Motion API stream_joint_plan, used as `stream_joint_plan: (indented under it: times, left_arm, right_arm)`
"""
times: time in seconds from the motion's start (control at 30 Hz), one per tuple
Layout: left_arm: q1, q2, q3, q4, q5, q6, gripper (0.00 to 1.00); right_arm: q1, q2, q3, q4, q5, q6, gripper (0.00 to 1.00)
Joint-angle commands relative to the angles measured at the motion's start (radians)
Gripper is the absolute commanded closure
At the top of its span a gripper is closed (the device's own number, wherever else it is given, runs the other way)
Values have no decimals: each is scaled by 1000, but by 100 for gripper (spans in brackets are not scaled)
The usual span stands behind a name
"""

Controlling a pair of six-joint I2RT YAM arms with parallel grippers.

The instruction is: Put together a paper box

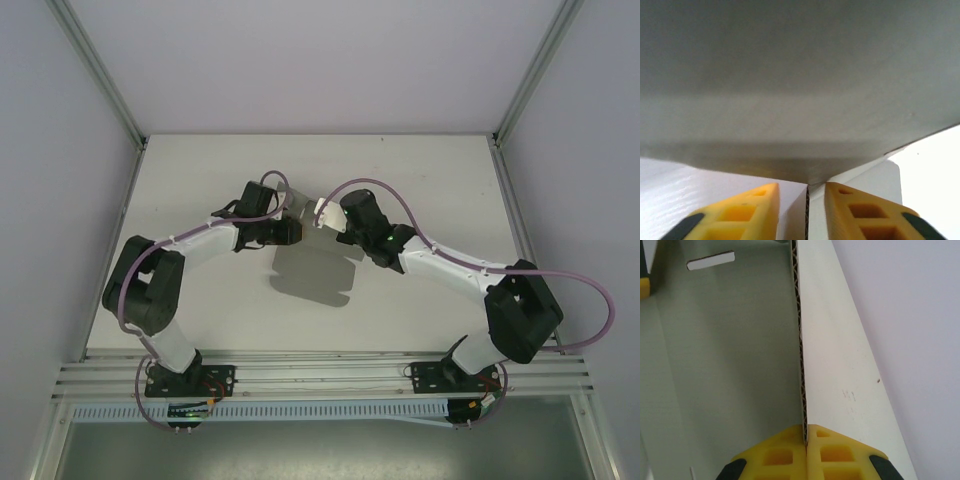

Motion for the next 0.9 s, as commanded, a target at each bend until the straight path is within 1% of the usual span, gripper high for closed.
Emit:
stream_joint_plan:
  times: [0.0,0.23,0.3,0.43,0.57,0.63,0.73,0.8,0.87]
  left_arm:
    - [-4,-41,30,-92,-48,-14,68]
    - [-4,-81,24,-139,-68,-1,66]
    - [-4,-90,27,-142,-46,1,67]
    - [-7,-106,23,-160,-8,-14,66]
    - [-33,-104,30,-180,-19,-11,82]
    - [-45,-93,30,-166,-15,-10,82]
    - [-48,-57,30,-115,25,-28,82]
    - [-55,-25,63,-68,64,-49,81]
    - [-73,4,102,-57,72,-48,79]
  right_arm:
    - [-1,14,-1,14,19,-12,100]
    - [-8,13,2,5,10,-8,100]
    - [-8,15,6,4,14,-8,100]
    - [-10,28,17,-6,27,-7,100]
    - [-11,24,21,-11,10,6,100]
    - [-8,21,24,-15,-1,15,100]
    - [-6,12,19,-15,-19,26,100]
    - [-2,9,20,-20,-29,38,100]
    - [7,11,23,-23,-32,46,100]
